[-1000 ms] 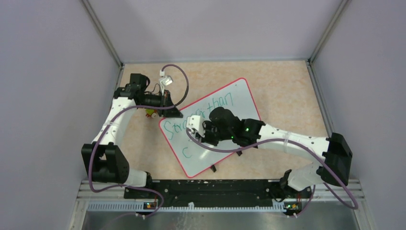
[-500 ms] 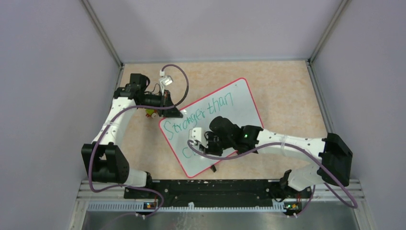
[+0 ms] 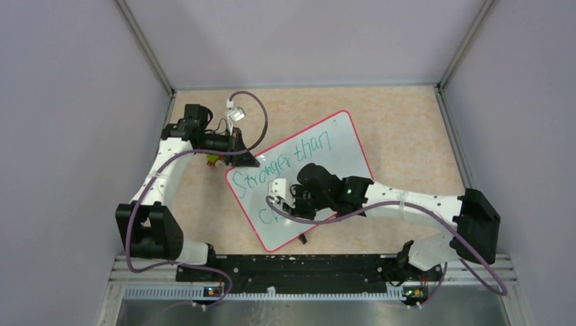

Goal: Write a sentence on the whiteboard

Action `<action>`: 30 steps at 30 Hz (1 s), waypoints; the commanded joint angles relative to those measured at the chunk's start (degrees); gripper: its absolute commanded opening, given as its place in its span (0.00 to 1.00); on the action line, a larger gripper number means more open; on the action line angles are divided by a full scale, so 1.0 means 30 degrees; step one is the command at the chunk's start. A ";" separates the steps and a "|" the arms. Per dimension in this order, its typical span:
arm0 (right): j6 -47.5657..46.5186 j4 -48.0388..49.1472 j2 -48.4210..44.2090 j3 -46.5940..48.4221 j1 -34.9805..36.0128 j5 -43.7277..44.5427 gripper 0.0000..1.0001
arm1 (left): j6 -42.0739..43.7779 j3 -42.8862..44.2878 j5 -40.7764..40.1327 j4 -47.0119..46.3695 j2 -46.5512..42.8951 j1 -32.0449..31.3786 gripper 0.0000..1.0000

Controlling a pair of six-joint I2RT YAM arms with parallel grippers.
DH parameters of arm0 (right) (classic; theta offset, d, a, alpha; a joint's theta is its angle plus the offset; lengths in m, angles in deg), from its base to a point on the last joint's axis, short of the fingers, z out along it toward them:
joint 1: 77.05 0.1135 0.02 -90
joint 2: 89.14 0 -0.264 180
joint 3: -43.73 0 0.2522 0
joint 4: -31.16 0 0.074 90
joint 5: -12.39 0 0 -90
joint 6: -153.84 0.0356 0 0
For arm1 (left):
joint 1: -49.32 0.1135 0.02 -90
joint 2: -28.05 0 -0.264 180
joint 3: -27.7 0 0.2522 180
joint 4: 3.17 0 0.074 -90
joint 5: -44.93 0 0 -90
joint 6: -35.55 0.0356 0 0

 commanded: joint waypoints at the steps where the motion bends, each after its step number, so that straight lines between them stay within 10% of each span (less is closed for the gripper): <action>1: 0.0182 0.0753 -0.0100 0.1609 -0.0617 0.0851 0.00 | 0.1105 0.0467 -0.0439 -0.0821 -0.0534 -0.0324 0.00; 30: -0.0141 -0.0450 -0.1166 -0.0065 -0.1463 -0.0188 0.00 | 0.1105 0.0614 -0.0553 -0.0775 -0.0371 -0.0324 0.00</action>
